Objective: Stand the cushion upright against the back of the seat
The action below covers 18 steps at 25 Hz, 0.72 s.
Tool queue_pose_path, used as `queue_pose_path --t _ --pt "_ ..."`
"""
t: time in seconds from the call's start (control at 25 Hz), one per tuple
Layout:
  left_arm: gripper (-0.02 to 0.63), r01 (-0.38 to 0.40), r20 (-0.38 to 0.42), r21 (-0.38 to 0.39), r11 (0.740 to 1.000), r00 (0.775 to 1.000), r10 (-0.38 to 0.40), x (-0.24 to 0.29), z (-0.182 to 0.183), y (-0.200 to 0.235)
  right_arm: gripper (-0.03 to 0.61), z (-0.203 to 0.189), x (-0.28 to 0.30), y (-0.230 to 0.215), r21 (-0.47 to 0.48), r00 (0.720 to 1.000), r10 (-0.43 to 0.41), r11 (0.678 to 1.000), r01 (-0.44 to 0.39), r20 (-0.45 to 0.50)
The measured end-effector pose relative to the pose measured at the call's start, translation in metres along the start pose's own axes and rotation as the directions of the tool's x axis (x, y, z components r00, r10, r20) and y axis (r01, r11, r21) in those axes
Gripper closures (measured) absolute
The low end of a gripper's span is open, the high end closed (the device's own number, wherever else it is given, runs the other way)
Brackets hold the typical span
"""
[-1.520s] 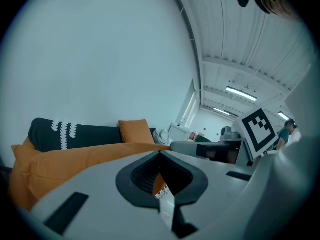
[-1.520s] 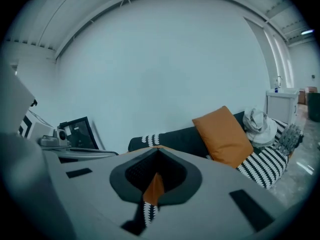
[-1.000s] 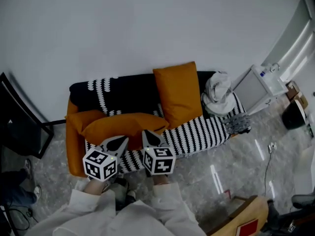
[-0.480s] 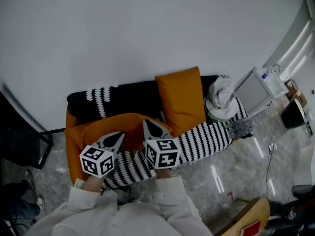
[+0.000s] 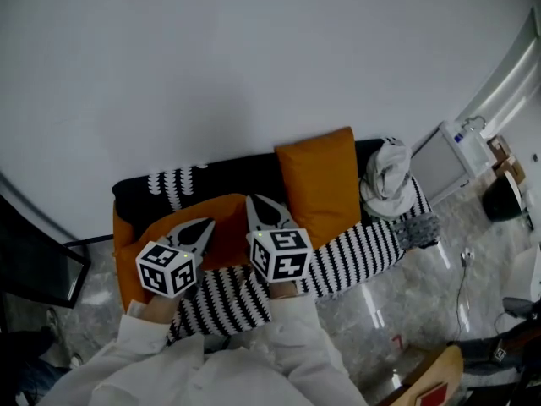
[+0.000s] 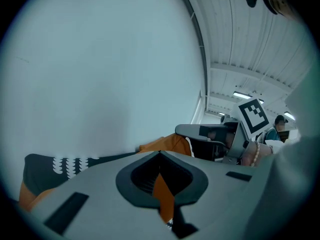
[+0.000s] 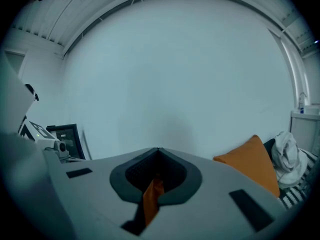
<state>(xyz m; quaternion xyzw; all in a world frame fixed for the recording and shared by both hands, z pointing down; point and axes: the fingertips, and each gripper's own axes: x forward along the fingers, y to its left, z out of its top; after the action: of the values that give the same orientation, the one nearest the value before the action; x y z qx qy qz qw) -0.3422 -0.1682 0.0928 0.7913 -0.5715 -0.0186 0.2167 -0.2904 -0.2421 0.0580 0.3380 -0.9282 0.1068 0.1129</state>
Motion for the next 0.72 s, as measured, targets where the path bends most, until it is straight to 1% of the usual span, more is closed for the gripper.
queue_pose_path --t 0.24,0.48,0.72 --pt "0.606 0.009 -0.013 -0.013 1.0 1.0 -0.009 0.022 0.014 0.042 0.566 0.016 0.056 0.001 -0.016 1.0 0.003 1.0 -0.003 -0.001" --pt "0.606 0.01 -0.027 -0.025 1.0 1.0 -0.011 0.044 0.025 0.077 0.566 0.026 0.103 -0.004 -0.006 1.0 0.006 1.0 -0.006 -0.001" --pt "0.606 0.001 -0.039 -0.048 0.999 0.999 -0.003 0.062 0.029 0.11 0.566 0.027 0.152 -0.005 0.017 1.0 0.022 1.0 -0.022 -0.02"
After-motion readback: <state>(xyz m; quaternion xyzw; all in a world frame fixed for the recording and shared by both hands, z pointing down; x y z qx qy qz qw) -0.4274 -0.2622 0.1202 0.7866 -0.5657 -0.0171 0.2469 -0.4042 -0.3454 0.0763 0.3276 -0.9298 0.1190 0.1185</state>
